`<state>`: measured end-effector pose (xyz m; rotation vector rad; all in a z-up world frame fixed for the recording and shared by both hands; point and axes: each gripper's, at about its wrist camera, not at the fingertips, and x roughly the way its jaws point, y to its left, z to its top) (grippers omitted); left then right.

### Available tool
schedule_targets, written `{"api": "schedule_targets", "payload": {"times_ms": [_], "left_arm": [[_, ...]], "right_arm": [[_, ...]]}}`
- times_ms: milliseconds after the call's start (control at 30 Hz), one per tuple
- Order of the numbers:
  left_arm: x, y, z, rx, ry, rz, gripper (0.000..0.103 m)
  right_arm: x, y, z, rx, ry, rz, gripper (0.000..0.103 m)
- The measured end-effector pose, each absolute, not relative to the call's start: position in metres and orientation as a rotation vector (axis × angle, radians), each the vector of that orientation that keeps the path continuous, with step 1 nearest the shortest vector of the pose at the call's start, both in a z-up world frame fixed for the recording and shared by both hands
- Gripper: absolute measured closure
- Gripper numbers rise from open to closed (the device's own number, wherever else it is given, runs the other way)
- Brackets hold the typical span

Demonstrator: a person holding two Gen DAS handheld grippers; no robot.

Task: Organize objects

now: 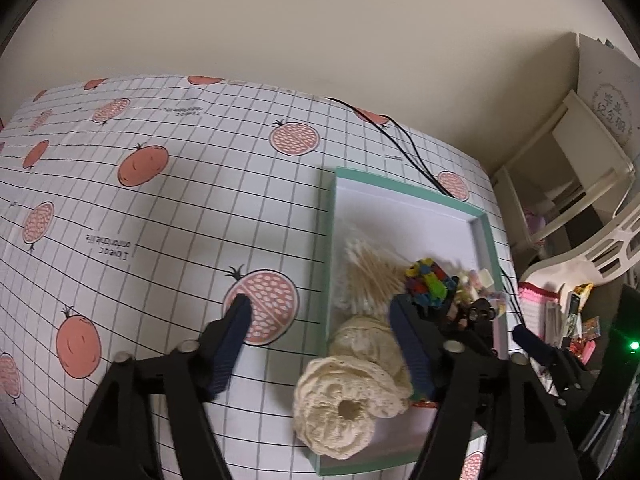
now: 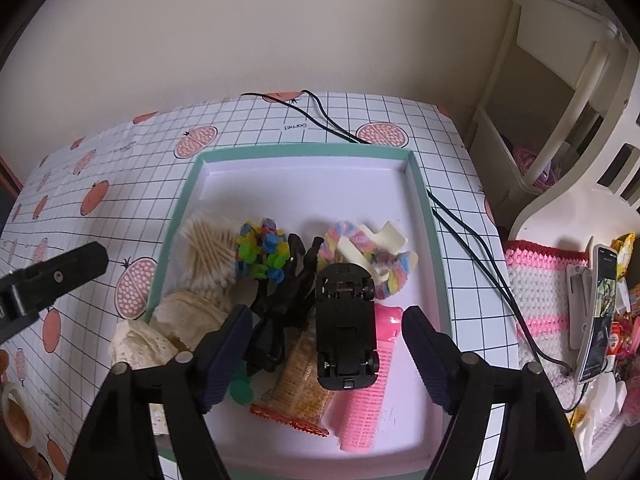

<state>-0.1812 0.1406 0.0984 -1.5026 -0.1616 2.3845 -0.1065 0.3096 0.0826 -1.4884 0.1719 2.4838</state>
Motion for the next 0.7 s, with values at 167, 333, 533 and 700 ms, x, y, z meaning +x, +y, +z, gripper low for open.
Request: {"api": "schedule_targets", "payload": {"times_ms": [167, 333, 533, 700], "left_arm": [[-0.176, 0.132, 0.099, -1.484, -0.139, 2.426, 0.006], [-0.164, 0.122, 0.111, -1.421, -0.089, 2.498, 0.004], [-0.144, 0.102, 0.124, -1.341, -0.128, 2.532, 0.003], [-0.122, 0.088, 0.129, -1.285, -0.101, 2.563, 0.003]], "right_arm": [[-0.102, 0.308, 0.090, -1.452, 0.185, 2.503, 0.005], [-0.091, 0.302, 0.100, -1.419, 0.190, 2.520, 0.000], [-0.070, 0.291, 0.108, -1.398, 0.199, 2.534, 0.000], [-0.049, 0.279, 0.113, -1.383, 0.228, 2.545, 0.000]]}}
